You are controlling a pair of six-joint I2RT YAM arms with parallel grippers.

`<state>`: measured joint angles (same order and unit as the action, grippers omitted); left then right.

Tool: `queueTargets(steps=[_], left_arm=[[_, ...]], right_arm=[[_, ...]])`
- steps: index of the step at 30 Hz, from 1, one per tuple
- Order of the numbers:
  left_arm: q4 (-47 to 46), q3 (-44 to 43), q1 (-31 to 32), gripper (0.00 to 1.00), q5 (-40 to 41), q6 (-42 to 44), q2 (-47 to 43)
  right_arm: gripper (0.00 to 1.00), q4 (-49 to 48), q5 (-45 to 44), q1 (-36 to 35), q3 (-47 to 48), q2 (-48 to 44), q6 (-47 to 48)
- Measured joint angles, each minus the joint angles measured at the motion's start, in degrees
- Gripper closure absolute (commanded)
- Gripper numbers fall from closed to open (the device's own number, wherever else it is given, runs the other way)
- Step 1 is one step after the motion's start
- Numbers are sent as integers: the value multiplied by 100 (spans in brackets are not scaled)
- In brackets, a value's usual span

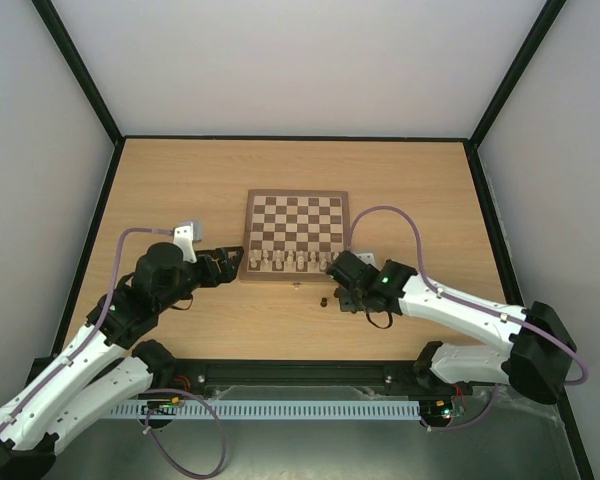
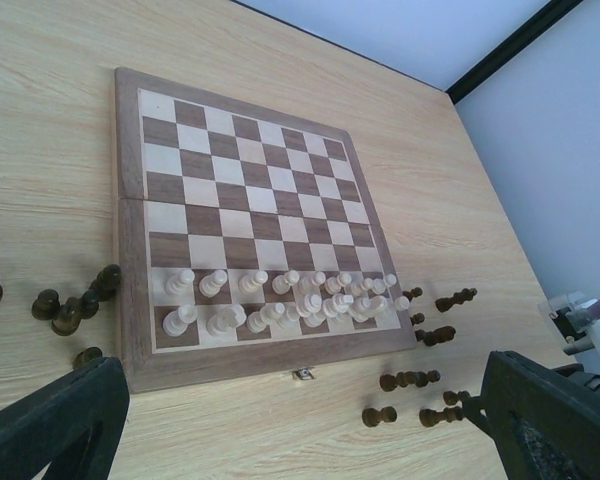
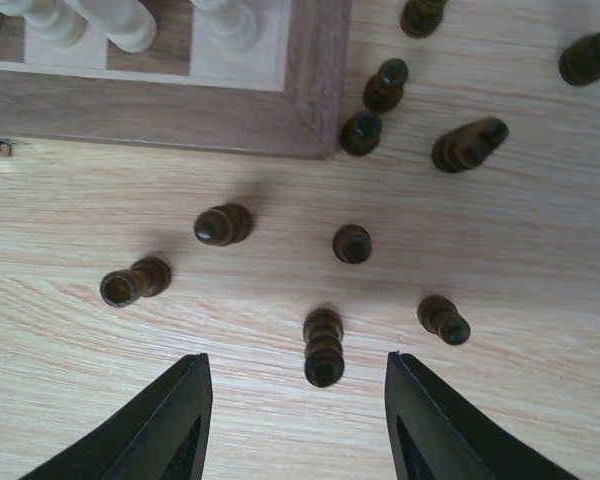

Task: Set up the chess pieces on the board
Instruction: Pick up the chess piece at the center of the board.

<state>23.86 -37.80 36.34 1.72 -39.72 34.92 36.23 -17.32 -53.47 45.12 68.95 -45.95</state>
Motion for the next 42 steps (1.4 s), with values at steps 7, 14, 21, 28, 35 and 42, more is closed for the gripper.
queueTargets(steps=[7,14,21,28,35,42], left_arm=[[-87,68,0,1,-149,15,129],[-166,140,0,1,-197,11,238],[-254,140,0,1,-214,9,304],[-304,140,0,0,-216,11,321],[-306,140,0,0,-216,11,321],[-304,140,0,1,-214,13,321]], right_arm=[[56,129,33,-2,-195,-507,-251],[57,157,83,-74,-271,-581,-341],[57,164,83,-164,-273,-280,-356],[57,162,85,-205,-273,28,-356],[65,160,83,-205,-273,280,-352],[71,87,76,-205,-273,533,-313]])
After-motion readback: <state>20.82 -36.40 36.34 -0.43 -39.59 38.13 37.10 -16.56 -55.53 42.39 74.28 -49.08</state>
